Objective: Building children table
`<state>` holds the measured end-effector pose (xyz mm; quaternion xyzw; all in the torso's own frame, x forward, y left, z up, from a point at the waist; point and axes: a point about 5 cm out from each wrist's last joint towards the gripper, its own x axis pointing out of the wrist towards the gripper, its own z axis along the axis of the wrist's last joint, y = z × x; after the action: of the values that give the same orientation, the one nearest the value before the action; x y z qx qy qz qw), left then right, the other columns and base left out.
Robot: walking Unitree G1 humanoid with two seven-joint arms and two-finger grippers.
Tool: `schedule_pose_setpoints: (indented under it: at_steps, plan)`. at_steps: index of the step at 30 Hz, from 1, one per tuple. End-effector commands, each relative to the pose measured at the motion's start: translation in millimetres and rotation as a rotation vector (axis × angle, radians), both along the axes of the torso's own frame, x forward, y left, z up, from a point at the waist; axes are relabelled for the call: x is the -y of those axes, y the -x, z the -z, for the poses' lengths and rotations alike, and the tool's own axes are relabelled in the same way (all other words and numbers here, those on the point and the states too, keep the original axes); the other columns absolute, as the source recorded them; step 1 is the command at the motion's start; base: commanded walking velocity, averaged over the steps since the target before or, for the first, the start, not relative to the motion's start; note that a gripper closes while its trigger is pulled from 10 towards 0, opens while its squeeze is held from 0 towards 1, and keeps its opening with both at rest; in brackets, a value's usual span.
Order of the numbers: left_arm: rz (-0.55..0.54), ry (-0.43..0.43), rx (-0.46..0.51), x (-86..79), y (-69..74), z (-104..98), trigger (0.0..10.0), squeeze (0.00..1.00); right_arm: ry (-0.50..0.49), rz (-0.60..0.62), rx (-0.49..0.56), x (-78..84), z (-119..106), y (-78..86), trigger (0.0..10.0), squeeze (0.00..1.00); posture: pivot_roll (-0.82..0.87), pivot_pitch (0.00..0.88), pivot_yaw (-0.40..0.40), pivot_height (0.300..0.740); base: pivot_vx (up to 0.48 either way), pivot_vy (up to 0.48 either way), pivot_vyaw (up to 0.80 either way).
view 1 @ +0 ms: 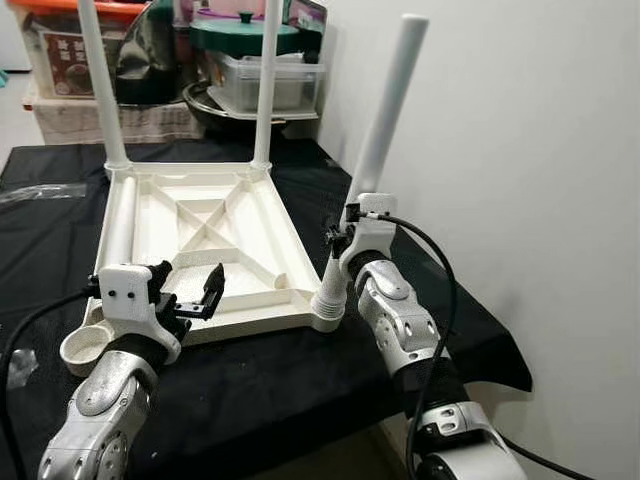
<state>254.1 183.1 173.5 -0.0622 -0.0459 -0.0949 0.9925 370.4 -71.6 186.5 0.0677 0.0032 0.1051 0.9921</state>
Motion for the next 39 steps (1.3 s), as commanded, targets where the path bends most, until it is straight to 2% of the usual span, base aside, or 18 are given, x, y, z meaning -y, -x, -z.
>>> schedule_pose_setpoints:
  at_steps: [1, 15, 34, 35, 36, 39]
  plan:
    - [0.034, 0.005, 0.000, 6.8, 1.5, 0.9, 10.0, 0.00, 0.038, -0.014, -0.221, 1.3, 50.0, 9.3, 10.0, 0.00, 0.11, 0.000, -0.152, 0.740, 0.000, 0.000, 0.00]
    - [0.056, -0.004, -0.015, 11.7, 1.0, 5.7, 10.0, 0.00, 0.006, -0.043, -0.191, 0.0, 33.2, 9.6, 10.0, 0.00, 0.10, 0.000, -0.146, 0.740, 0.000, 0.000, 0.00]
    - [0.055, -0.010, -0.019, 11.3, 0.7, 6.5, 10.0, 0.00, 0.008, -0.063, -0.169, -3.9, 28.6, 12.5, 10.0, 0.00, 0.10, 0.000, -0.147, 0.740, 0.000, 0.000, 0.00]
    - [0.055, -0.011, -0.019, 11.0, 0.7, 6.5, 10.0, 0.00, -0.002, -0.058, -0.148, -3.2, 24.4, 12.9, 10.0, 1.00, 0.10, 0.000, -0.144, 0.740, 0.000, 0.000, 0.00]
    - [0.055, -0.011, -0.019, 11.0, 0.7, 6.5, 10.0, 0.00, -0.002, -0.058, -0.148, -3.2, 24.4, 12.9, 10.0, 1.00, 0.10, 0.000, -0.144, 0.740, 0.000, 0.000, 0.00]
    - [0.057, -0.011, -0.018, 10.6, 0.3, 6.3, 10.0, 0.00, -0.068, -0.048, -0.011, -1.5, -8.3, 14.8, 10.0, 1.00, 0.10, 0.000, -0.141, 0.740, 0.000, 0.000, 0.00]
